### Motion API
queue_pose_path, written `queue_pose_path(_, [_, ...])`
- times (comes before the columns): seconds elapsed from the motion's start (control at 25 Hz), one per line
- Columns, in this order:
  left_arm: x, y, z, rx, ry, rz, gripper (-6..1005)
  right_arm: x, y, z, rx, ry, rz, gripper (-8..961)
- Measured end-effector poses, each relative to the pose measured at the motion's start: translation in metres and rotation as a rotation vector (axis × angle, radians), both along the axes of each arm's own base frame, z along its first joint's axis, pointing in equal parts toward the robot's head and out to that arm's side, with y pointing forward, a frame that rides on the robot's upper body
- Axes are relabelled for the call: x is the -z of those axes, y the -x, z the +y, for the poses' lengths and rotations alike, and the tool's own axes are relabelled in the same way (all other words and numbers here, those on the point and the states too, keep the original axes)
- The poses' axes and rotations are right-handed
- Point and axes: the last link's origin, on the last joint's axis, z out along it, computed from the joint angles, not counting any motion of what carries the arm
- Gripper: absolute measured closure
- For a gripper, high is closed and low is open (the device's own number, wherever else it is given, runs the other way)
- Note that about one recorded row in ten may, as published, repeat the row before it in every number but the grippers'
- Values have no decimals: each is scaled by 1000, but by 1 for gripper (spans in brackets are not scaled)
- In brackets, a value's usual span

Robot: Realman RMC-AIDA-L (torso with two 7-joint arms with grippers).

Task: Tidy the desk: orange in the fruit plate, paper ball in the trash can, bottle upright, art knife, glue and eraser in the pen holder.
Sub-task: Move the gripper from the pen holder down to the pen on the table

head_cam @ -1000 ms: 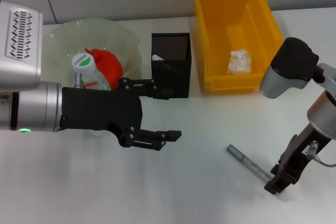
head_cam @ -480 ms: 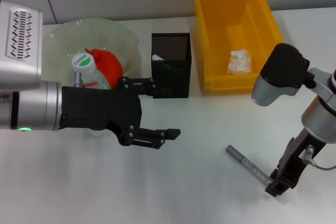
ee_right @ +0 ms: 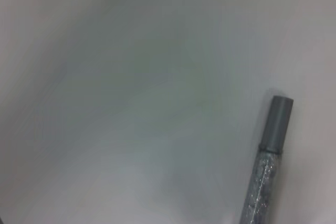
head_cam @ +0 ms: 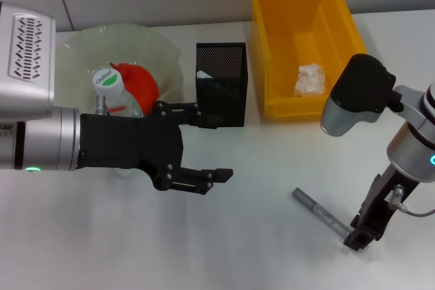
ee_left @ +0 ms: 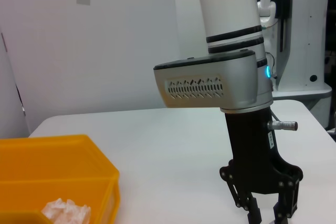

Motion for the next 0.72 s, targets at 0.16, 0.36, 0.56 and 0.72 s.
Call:
queue_pose_path(0.16, [0,0,0,0,-1,0,187,1,-1,0,-1,1,-21,610])
queue_pose_path(0.36, [0,1,0,1,-2,0,186,2,0,-1,-7,3,-33,616])
queue_pose_path(0.56, [0,1,-1,7,-5,-1,186,2,1,0,-11,3,-36,623])
queue_pose_path(0.72, [0,1,-1,6,-5,-2,187,3,3,0,-18,4,-38,627])
